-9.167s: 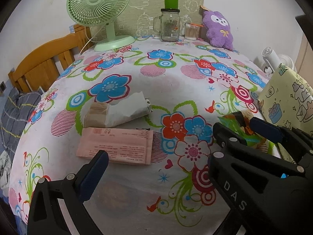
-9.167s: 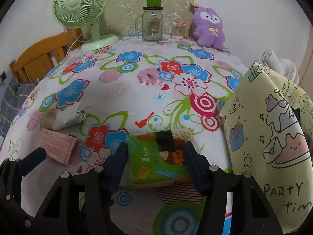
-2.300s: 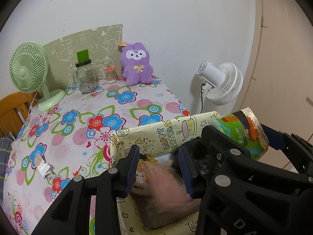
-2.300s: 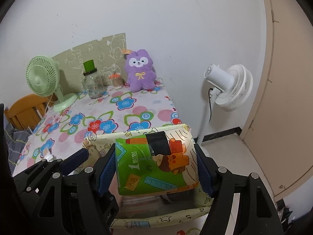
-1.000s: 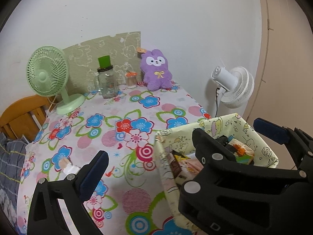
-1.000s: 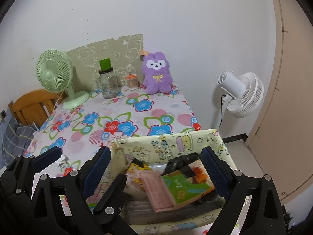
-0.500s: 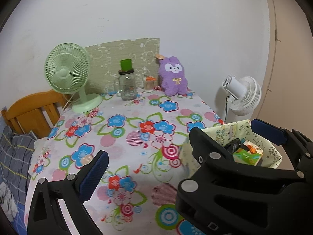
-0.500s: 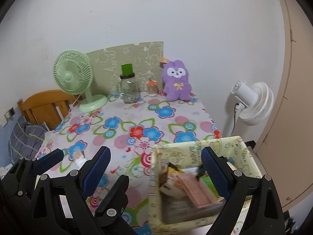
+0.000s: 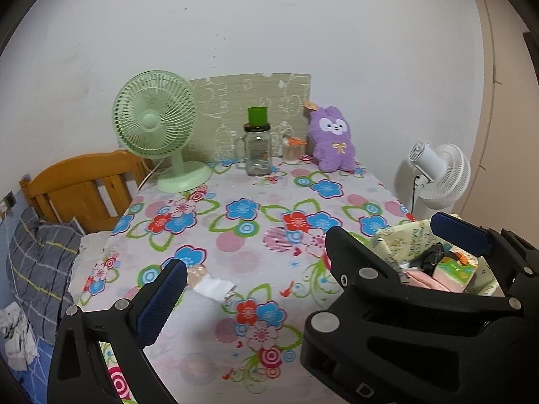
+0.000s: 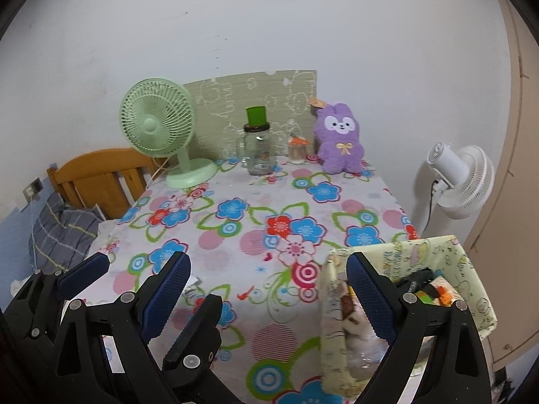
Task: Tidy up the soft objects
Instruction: 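Withdraw both tools from the gift box back over the tablecloth, then close the right tool on the white wrapped roll and lift it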
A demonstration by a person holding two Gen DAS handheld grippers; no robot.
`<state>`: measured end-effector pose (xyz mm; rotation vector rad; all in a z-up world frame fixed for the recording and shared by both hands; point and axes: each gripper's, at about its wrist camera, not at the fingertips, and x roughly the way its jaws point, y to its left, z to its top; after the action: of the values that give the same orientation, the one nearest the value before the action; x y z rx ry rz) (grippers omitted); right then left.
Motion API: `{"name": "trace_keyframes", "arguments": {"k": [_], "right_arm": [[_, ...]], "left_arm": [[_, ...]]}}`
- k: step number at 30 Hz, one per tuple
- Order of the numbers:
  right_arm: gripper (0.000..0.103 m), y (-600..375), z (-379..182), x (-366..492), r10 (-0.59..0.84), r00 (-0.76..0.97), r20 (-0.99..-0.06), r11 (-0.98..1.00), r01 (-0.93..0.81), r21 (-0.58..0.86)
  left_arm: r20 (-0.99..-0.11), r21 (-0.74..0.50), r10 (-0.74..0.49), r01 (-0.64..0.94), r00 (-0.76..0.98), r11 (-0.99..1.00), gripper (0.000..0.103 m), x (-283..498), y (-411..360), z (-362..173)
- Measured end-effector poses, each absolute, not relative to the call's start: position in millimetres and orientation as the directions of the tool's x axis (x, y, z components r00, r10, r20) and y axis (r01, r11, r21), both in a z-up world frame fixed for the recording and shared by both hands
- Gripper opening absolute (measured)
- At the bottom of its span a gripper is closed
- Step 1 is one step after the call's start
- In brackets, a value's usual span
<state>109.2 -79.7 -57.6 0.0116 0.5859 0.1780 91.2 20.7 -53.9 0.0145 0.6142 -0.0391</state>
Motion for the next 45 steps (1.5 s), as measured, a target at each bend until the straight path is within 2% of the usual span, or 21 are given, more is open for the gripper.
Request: {"name": "trace_keyframes", "arguments": {"k": [13,24,42,45], "right_arm": [[0.096,-38.1,-73.2,127.4,0.225,0.792,-0.567,0.972,-0.222,0.075],[0.095,6.6,-108.3,156.3,0.296,0.737,-0.607,0.946,-0.316,0.078],[0.095,64.5,-160.7,196.9,0.336,0.659,-0.673,0.901,-0.432,0.026],[0.081,73.7,-171.6,206.2,0.363,0.617,-0.699,0.883,-0.468,0.045]], "left_arm": [[-0.602,-0.015,0.009,-0.022,0.798,1.000,0.103,104.2,63.0,-72.5],[-0.661,-0.041,0.026,-0.071,0.750,0.997,0.103,123.3,102.4,-106.2],[-0.735,-0.013,0.080,-0.132,0.674,0.991,0.102,152.6,148.5,-158.8],[-0.750,-0.006,0.092,-0.146,0.654,0.989,0.102,157.9,154.4,-167.4]]}}
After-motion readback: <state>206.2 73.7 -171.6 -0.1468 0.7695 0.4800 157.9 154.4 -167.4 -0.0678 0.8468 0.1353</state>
